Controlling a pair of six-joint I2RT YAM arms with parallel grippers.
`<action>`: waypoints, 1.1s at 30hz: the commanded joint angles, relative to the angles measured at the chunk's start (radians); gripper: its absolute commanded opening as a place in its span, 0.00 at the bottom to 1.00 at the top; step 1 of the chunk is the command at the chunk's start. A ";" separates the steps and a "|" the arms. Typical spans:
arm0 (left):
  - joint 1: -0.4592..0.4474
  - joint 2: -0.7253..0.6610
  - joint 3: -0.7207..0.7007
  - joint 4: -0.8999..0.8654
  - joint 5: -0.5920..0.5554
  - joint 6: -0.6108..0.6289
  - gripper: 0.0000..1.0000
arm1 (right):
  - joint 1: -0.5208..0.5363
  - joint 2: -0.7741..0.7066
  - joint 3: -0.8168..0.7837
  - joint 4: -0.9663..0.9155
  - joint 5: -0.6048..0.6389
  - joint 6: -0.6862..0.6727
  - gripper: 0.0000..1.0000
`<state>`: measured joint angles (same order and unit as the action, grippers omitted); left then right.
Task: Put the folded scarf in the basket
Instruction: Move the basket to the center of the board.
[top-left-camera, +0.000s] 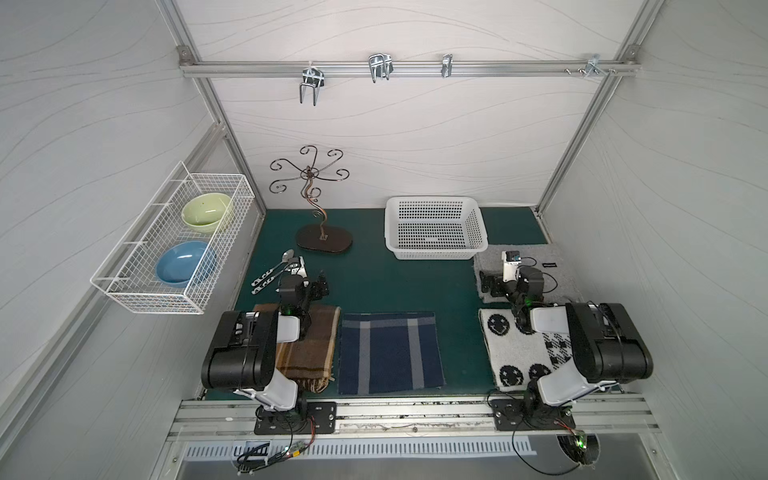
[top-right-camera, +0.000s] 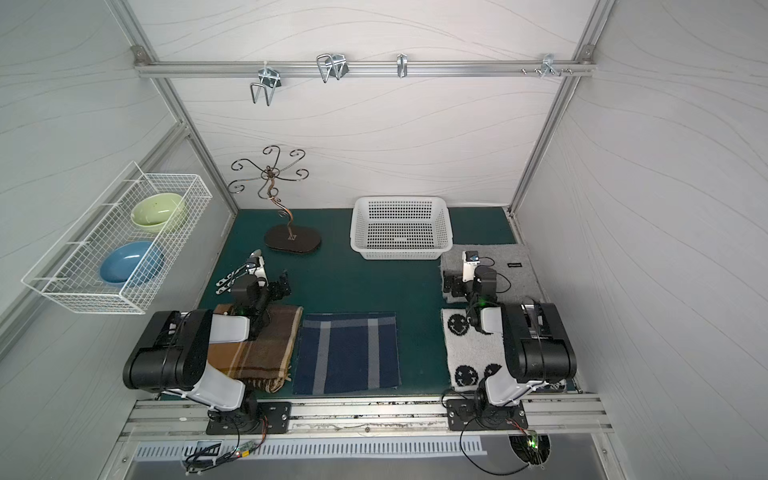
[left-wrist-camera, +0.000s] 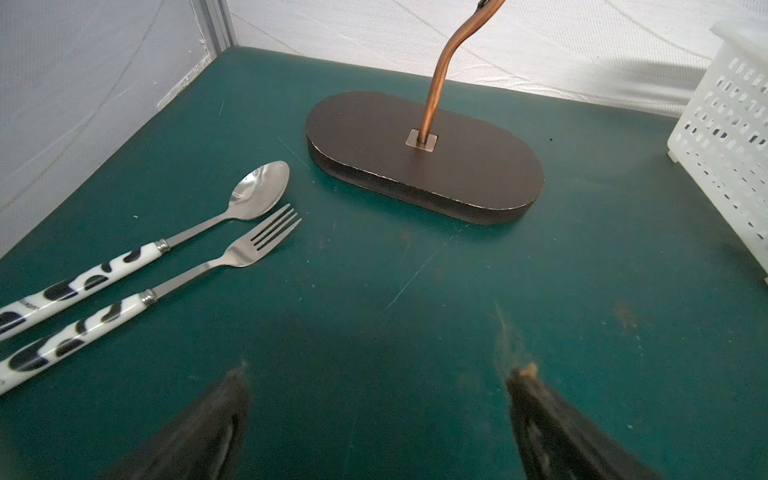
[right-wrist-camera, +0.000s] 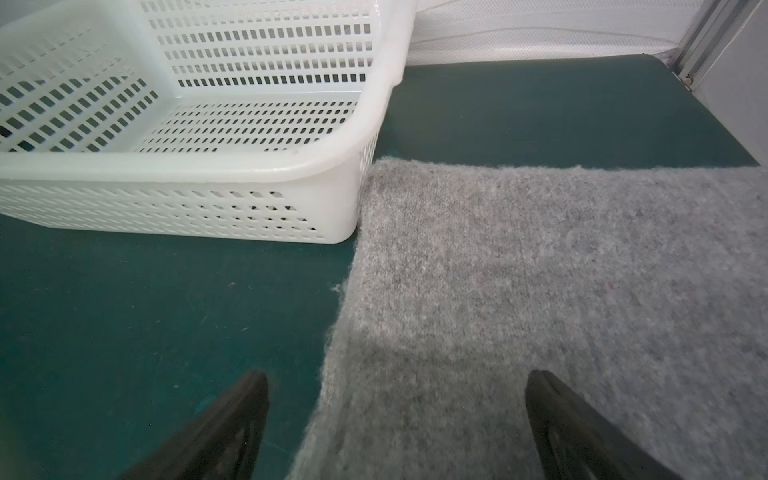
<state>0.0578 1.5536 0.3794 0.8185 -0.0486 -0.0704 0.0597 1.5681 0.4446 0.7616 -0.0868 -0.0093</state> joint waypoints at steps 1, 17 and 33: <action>-0.004 -0.006 0.030 0.030 -0.009 0.012 0.99 | 0.006 0.004 0.015 -0.002 0.002 -0.011 0.99; -0.004 -0.005 0.033 0.026 -0.008 0.011 1.00 | -0.004 0.007 0.020 -0.006 -0.021 -0.006 0.99; -0.005 -0.004 0.035 0.024 -0.009 0.012 0.99 | -0.007 0.007 0.016 0.001 -0.035 -0.010 0.99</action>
<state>0.0578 1.5536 0.3794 0.8165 -0.0490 -0.0700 0.0586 1.5681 0.4446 0.7612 -0.1120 -0.0097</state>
